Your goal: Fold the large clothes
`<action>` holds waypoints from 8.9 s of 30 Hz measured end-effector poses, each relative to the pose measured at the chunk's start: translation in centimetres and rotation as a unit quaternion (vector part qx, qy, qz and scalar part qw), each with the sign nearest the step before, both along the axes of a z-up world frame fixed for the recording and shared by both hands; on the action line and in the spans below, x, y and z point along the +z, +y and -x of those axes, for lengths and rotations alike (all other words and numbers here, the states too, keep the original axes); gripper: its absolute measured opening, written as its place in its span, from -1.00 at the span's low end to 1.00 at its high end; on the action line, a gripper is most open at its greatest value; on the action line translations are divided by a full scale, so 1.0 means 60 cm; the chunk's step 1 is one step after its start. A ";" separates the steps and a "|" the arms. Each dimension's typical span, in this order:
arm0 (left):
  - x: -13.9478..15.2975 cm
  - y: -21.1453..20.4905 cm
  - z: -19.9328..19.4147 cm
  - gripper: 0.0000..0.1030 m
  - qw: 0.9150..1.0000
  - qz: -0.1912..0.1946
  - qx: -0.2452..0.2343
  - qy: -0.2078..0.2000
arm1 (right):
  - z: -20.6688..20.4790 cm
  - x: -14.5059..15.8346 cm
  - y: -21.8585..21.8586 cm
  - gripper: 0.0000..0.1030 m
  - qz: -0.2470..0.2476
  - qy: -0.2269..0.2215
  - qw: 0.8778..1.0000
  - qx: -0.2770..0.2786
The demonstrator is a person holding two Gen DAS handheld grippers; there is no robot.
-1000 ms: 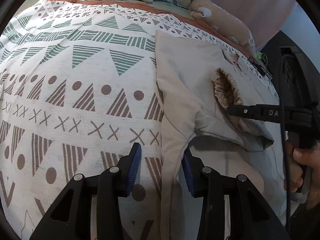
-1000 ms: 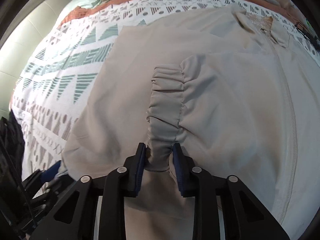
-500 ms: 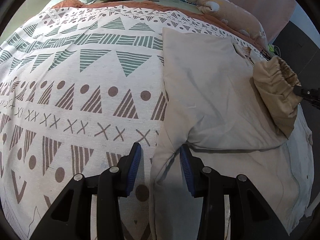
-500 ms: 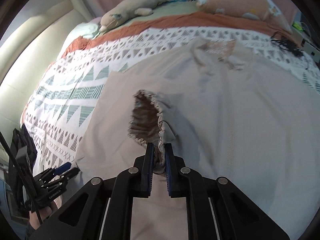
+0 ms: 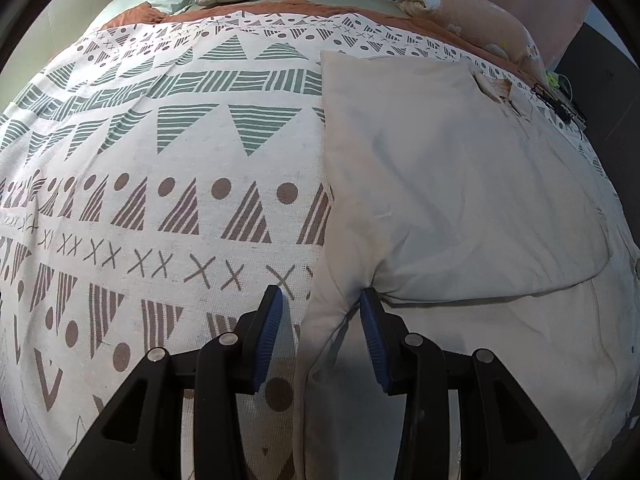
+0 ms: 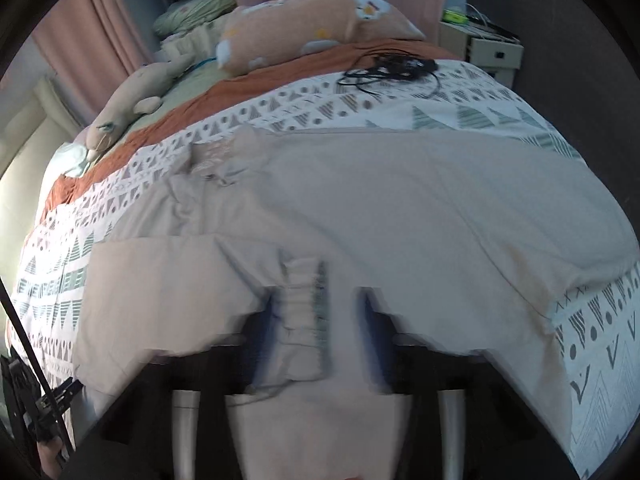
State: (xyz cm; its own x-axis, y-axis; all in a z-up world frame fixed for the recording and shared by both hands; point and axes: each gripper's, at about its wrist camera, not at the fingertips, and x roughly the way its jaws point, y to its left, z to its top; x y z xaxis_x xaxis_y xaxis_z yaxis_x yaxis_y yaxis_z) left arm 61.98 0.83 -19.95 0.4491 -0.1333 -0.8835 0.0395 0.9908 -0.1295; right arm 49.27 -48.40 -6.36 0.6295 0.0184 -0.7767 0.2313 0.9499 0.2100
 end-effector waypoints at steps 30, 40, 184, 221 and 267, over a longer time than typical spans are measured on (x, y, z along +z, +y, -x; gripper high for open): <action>0.048 0.016 0.039 -0.19 0.999 0.022 0.037 0.016 | 0.045 -0.053 0.047 0.91 0.112 -0.001 0.993 0.040; 0.185 -0.034 0.120 0.74 0.997 0.053 -0.002 -0.060 | 0.232 0.047 -0.043 0.91 0.080 -0.048 0.996 0.005; 0.117 -0.365 0.040 0.01 0.973 0.223 0.056 -0.033 | 0.041 -0.083 -0.134 0.76 -0.208 0.007 0.958 0.195; 0.107 -0.365 0.071 0.82 0.972 0.225 0.056 -0.039 | -0.011 -0.097 -0.184 -0.29 0.132 0.119 0.984 0.019; 0.097 -0.132 0.107 0.82 0.937 0.262 0.217 -0.077 | -0.080 -0.006 0.186 0.21 -0.096 -0.013 0.959 0.264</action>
